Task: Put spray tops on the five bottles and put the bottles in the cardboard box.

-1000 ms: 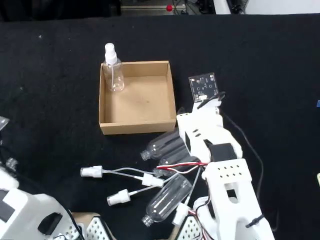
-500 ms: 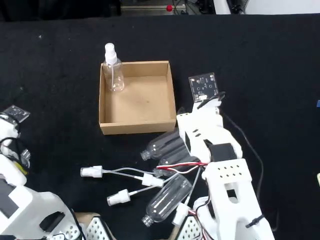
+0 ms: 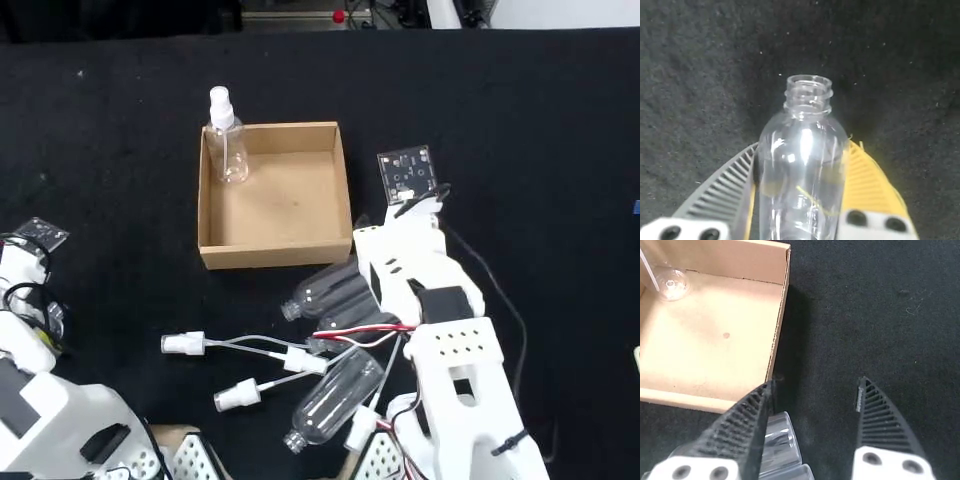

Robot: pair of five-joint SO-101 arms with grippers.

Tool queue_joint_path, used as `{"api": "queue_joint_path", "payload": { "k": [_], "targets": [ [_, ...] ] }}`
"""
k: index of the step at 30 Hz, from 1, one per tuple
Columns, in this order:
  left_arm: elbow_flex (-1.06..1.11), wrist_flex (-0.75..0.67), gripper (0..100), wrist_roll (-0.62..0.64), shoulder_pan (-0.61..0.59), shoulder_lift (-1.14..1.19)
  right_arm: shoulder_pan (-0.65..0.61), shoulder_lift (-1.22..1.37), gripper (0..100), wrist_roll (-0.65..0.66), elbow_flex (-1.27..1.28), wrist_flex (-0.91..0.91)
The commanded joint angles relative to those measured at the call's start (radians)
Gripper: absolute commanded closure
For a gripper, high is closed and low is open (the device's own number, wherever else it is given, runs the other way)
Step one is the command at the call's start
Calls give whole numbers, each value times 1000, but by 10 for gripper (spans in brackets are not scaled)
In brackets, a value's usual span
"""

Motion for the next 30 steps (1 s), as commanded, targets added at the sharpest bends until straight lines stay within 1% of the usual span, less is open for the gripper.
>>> {"api": "queue_joint_path", "payload": {
  "k": [1, 3, 7, 12, 13, 15, 17, 21, 25, 27, 30],
  "targets": [
    [-2, -17, 874, -18, 8, -5, 18, 2, 755, 3, -5, -21],
    [-2, -17, 896, -9, 7, -14, 18, 2, 755, 3, -5, -21],
    [-27, 6, 975, 8, 8, -17, 20, -1, 755, 2, -21, 5],
    [-134, 114, 970, 167, 8, -17, 12, -48, 756, 6, -168, 245],
    [-159, 143, 970, 209, 4, -17, 5, -62, 756, 25, -199, 298],
    [-205, 199, 970, 293, -7, -21, -37, -88, 767, 115, -251, 396],
    [-257, 227, 970, 342, -47, -21, -98, -105, 814, 181, -285, 466],
    [-389, 232, 971, 356, -156, -11, -258, -97, 897, 187, -340, 562],
    [-450, 296, 971, 350, -229, -9, -468, -38, 893, 186, -390, 626],
    [-467, 316, 971, 350, -254, -9, -572, 16, 890, 186, -400, 618],
    [-470, 315, 971, 348, -295, -9, -681, 137, 890, 186, -403, 562]
  ]
}}
